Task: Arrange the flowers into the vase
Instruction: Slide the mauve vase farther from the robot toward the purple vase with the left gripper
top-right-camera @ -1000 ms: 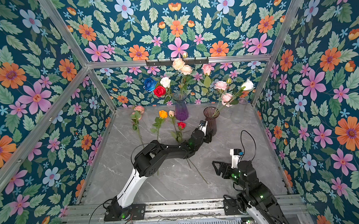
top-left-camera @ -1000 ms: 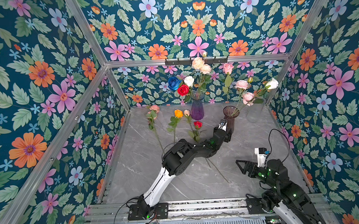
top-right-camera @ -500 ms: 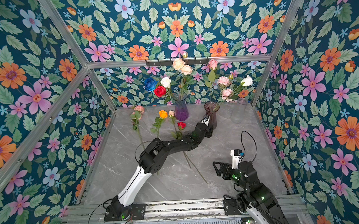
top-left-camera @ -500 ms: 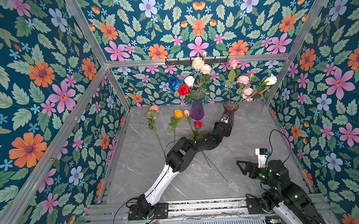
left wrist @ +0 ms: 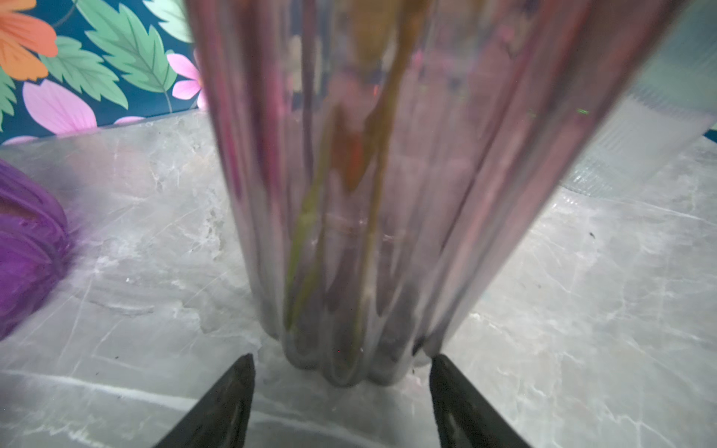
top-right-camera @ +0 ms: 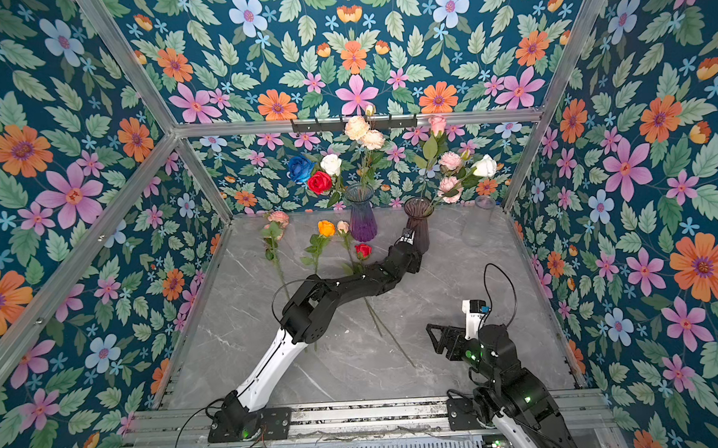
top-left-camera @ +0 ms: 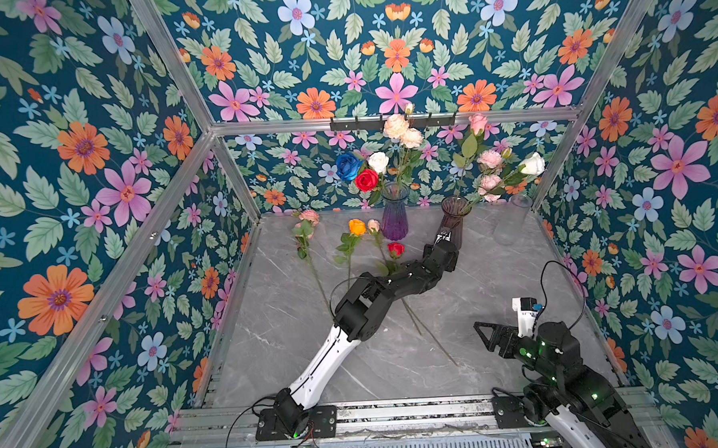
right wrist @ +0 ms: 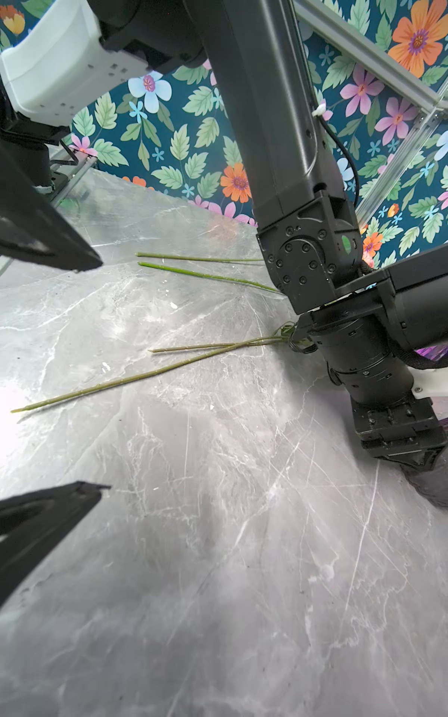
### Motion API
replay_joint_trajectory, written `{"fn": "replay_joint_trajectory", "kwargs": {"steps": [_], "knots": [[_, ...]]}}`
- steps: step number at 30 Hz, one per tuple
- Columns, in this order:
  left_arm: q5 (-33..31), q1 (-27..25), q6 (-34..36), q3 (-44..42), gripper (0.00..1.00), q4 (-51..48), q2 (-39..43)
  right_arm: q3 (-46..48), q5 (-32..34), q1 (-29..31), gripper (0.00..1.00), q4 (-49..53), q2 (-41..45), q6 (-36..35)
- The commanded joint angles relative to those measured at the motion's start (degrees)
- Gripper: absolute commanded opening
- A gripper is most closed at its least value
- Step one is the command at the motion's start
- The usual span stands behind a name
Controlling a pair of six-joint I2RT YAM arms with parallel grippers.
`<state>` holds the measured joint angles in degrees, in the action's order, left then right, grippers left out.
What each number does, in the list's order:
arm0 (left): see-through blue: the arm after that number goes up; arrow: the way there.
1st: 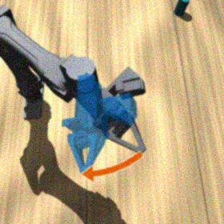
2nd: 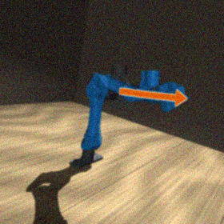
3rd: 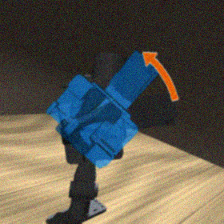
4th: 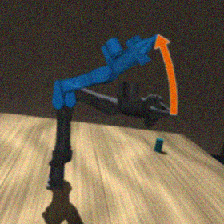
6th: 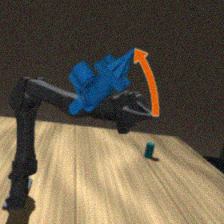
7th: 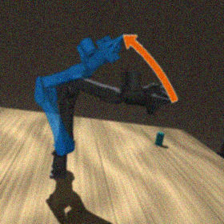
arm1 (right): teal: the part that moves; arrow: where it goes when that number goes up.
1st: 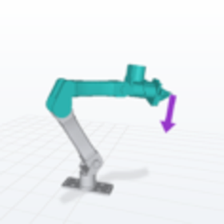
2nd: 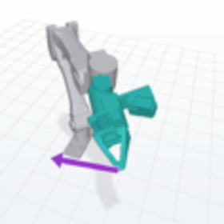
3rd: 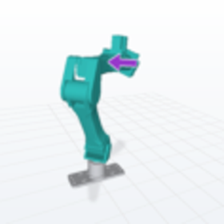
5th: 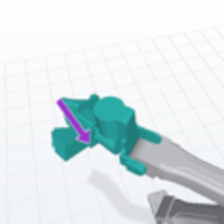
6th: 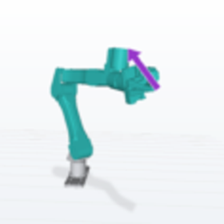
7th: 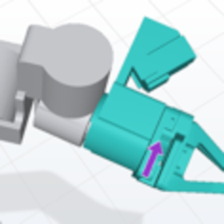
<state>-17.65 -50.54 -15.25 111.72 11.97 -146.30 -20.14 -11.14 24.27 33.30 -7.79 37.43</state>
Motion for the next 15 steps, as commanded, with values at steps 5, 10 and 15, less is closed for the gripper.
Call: {"fn": "replay_joint_trajectory", "kwargs": {"steps": [5, 10, 15], "knots": [[-0.1, 1.6, -4.2, 1.7, 0.75, -1.2, -0.2, -0.6, 0.5, 0.0, 0.86, 0.5, 0.3, 0.6], [1.4, 2.6, -4.5, 3.5, 0.75, -0.9, -0.5, -0.9, 0.5, 0.1, 0.86, 0.4, 0.2, 0.9], [3.9, 3.6, -5.3, 5.8, 0.73, -0.7, -2.5, -1.3, 0.4, 0.0, 0.86, 0.2, -0.3, 1.0]]}}
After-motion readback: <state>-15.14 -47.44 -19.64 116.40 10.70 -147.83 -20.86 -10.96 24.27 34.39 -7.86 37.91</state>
